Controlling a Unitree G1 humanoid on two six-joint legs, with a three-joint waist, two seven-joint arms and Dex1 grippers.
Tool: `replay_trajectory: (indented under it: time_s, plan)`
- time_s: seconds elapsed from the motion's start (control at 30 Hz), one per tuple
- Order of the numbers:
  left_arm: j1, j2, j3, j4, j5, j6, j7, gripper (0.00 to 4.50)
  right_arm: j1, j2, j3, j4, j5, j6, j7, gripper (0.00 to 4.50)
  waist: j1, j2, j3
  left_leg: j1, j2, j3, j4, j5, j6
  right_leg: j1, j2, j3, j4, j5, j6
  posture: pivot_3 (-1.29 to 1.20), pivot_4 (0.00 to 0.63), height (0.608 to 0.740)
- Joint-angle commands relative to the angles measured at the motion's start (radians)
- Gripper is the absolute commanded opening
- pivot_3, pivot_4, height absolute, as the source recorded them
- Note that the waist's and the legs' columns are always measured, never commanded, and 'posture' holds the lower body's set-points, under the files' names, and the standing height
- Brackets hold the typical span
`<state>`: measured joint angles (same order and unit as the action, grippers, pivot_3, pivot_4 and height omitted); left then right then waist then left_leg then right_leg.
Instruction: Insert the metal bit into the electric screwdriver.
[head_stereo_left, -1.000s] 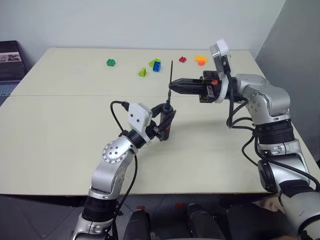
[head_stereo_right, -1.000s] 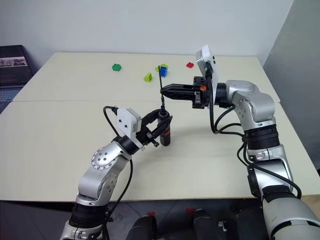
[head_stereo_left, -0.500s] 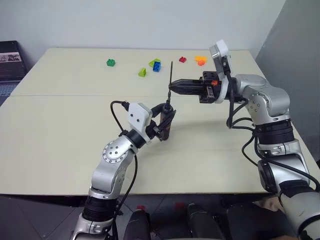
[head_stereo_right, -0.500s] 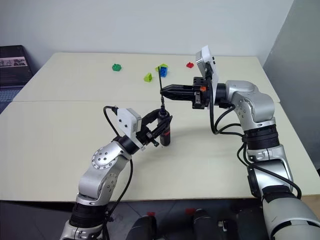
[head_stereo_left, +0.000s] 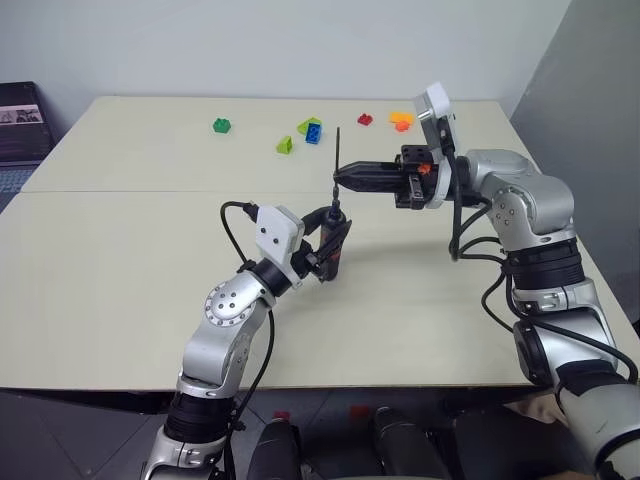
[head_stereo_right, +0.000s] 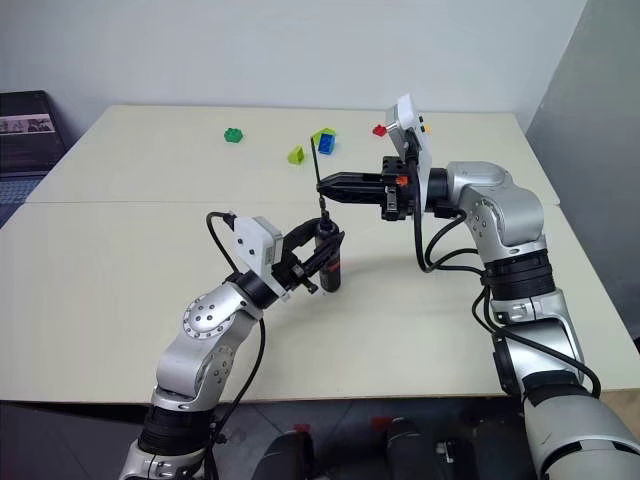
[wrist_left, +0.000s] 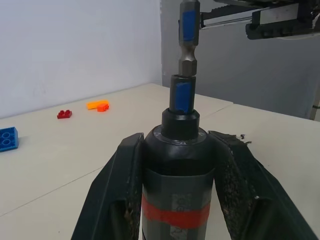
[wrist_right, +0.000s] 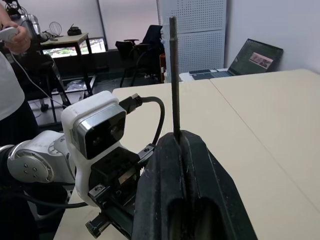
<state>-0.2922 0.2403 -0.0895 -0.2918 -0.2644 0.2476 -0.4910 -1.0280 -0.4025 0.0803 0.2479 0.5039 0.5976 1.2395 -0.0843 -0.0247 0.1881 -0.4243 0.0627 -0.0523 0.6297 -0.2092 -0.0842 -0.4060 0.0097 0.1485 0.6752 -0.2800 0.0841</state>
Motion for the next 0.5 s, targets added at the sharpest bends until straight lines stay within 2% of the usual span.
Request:
replay_trajectory:
  time_s: [0.03, 0.5]
  plan:
    - [-0.002, 0.013, 0.016, 0.004, 0.007, -0.005, 0.005, 1.64, -0.019, 0.0, -0.015, 0.006, 0.008, -0.009, 0.007, 0.0, 0.0, 0.0, 0.0, 0.0, 0.0, 0.0, 0.0, 0.0, 0.0, 0.0, 0.0, 0.0, 0.0, 0.0, 0.0, 0.0, 0.15, 0.74]
    - [-0.001, 0.016, 0.018, 0.004, 0.007, -0.004, 0.006, 1.64, -0.031, -0.001, -0.03, -0.012, 0.037, 0.011, 0.013, 0.0, 0.0, 0.0, 0.0, 0.001, 0.0, 0.0, 0.0, 0.0, 0.0, 0.001, 0.0, 0.0, 0.0, 0.0, 0.0, 0.0, 0.15, 0.74]
